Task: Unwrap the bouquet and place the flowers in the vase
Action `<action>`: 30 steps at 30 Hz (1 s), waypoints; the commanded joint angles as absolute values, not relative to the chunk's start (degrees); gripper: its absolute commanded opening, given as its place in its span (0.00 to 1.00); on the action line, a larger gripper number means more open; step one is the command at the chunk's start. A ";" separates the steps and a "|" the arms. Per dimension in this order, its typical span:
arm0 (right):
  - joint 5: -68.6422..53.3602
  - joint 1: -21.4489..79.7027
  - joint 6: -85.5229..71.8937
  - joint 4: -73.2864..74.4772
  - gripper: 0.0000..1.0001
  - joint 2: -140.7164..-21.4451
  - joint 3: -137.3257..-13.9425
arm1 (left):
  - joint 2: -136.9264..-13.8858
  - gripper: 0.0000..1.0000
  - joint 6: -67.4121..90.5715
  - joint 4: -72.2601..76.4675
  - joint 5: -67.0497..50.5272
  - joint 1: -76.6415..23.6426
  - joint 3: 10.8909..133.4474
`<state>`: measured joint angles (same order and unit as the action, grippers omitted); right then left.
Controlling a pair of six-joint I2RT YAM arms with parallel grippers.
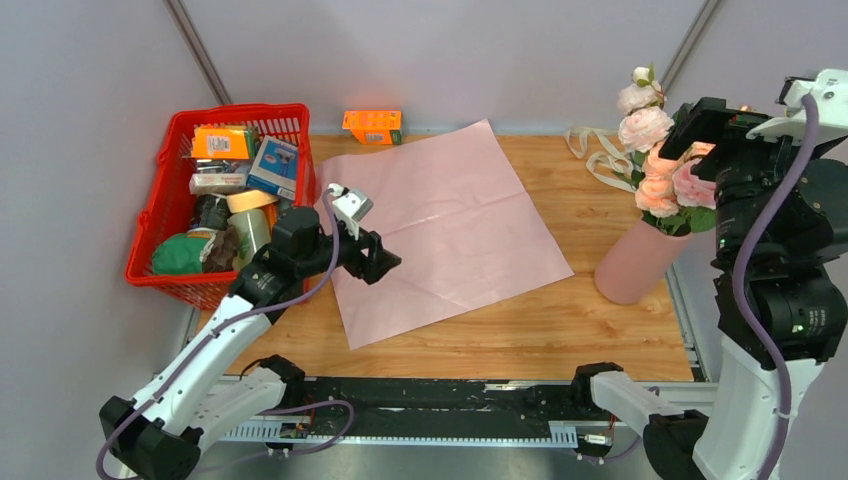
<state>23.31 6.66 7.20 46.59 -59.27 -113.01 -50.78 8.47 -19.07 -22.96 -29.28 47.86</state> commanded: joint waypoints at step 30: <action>-7.30 25.58 -18.19 34.37 1.00 -55.73 -72.44 | -42.10 0.80 7.38 -15.65 -15.73 -29.27 47.72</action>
